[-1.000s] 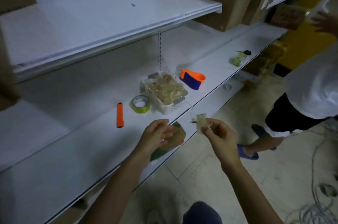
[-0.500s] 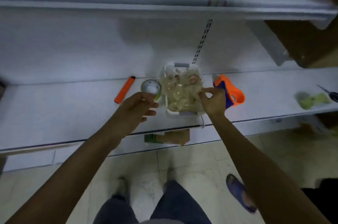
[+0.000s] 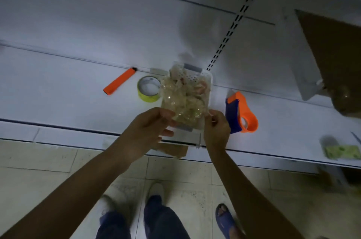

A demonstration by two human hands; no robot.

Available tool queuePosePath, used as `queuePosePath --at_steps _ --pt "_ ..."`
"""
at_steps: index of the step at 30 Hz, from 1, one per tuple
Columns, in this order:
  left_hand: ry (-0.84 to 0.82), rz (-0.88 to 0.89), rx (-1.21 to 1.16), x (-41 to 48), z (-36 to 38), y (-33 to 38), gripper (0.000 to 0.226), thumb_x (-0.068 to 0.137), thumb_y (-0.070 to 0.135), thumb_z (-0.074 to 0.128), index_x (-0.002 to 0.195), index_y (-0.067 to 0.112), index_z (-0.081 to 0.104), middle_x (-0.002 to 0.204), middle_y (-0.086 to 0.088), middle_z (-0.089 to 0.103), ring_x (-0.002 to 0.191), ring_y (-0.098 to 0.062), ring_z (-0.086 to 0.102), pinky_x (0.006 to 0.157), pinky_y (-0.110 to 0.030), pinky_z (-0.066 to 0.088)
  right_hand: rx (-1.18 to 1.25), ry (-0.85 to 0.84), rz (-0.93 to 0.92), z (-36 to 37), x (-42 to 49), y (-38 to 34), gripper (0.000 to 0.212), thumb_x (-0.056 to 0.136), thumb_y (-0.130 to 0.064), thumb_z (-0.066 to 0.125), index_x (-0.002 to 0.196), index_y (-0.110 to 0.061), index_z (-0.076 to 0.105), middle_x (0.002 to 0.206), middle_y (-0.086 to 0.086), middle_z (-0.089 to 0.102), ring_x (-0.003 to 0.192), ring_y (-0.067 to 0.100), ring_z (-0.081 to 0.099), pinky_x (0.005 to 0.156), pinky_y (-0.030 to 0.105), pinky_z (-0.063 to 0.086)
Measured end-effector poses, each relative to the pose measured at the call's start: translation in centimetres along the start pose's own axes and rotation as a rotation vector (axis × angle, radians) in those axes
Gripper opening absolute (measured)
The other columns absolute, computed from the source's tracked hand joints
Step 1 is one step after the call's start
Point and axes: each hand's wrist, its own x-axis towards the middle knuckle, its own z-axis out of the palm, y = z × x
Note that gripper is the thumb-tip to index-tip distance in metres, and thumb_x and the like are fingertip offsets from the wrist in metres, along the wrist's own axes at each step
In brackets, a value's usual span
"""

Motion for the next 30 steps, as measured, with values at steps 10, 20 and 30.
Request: queuePosePath --at_steps 10,20,30 --pt "0.310 0.439 0.147 -5.5 -5.1 2.6 0.028 0.092 0.036 0.043 0.114 0.034 0.061 0.111 0.016 0.068 0.101 0.002 0.064 0.085 -0.008 0.047 0.301 -0.117 -0.571 0.6 -11.3 -12.8 0.038 0.095 -0.041 0.048 0.117 -0.014 0.061 0.115 -0.005 0.065 0.109 0.006 0.060 0.091 0.028 0.052" --pt "0.661 0.885 1.141 -22.4 -20.7 5.6 0.041 0.097 0.039 0.041 0.133 0.023 0.053 0.123 0.003 0.065 0.108 -0.011 0.062 0.089 -0.029 0.052 0.377 -0.079 -1.281 2.3 -22.3 -31.9 0.033 0.091 -0.014 0.056 0.123 -0.007 0.055 0.130 0.010 0.056 0.126 0.023 0.051 0.102 0.039 0.044" --pt "1.014 1.085 1.439 -37.8 -37.1 11.2 0.042 0.096 0.035 0.043 0.131 0.015 0.055 0.120 0.002 0.063 0.109 -0.014 0.056 0.071 -0.026 0.050 0.330 0.206 -1.529 4.8 -30.9 -49.7 0.032 0.090 -0.018 0.062 0.118 -0.004 0.064 0.129 0.016 0.057 0.123 0.030 0.050 0.102 0.044 0.041"
